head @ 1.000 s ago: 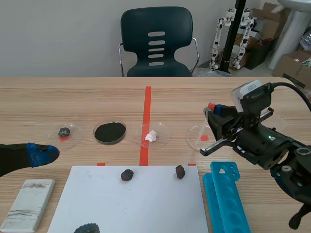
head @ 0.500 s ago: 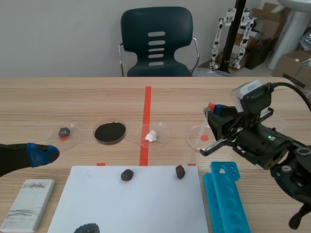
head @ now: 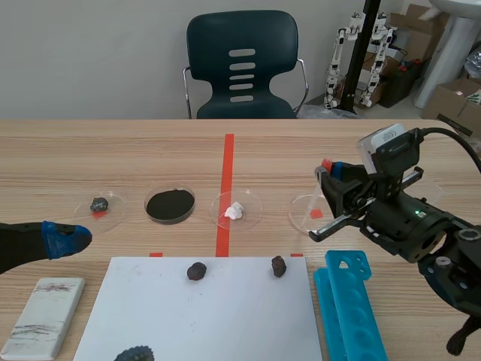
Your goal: Draw acid from the petri dish
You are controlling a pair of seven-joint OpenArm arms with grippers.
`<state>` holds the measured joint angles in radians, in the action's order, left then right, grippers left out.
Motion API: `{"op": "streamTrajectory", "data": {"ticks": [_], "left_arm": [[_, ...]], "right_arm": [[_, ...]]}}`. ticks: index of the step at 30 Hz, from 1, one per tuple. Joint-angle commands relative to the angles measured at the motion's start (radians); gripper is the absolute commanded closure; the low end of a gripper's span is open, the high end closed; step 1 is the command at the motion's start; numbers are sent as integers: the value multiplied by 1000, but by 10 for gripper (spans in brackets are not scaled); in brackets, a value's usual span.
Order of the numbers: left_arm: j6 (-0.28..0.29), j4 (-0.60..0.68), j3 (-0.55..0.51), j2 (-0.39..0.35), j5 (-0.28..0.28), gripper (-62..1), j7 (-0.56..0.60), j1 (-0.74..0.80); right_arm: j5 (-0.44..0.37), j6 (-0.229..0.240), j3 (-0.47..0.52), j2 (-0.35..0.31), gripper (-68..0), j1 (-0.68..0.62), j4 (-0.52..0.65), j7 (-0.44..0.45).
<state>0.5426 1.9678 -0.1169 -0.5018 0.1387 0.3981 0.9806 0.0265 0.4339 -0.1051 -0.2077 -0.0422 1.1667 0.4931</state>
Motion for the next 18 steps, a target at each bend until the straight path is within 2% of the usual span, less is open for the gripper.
{"op": "streamTrajectory", "data": {"ticks": [1,4,7,9,18], "left_arm": [[-2,13,3,2,13,-623,17,-3],[-2,13,3,2,13,-623,17,-3],[-2,13,3,2,13,-623,17,-3],[-2,13,3,2,13,-623,17,-3],[-2,13,3,3,13,-623,17,-3]], "right_arm": [[-12,-2,2,-5,-67,23,3,7],[-15,3,16,-6,-67,23,5,4],[-24,27,34,-10,-67,21,16,-21],[-55,42,40,-20,-67,19,27,-29],[-158,47,40,-86,-66,-18,142,-73]]}}
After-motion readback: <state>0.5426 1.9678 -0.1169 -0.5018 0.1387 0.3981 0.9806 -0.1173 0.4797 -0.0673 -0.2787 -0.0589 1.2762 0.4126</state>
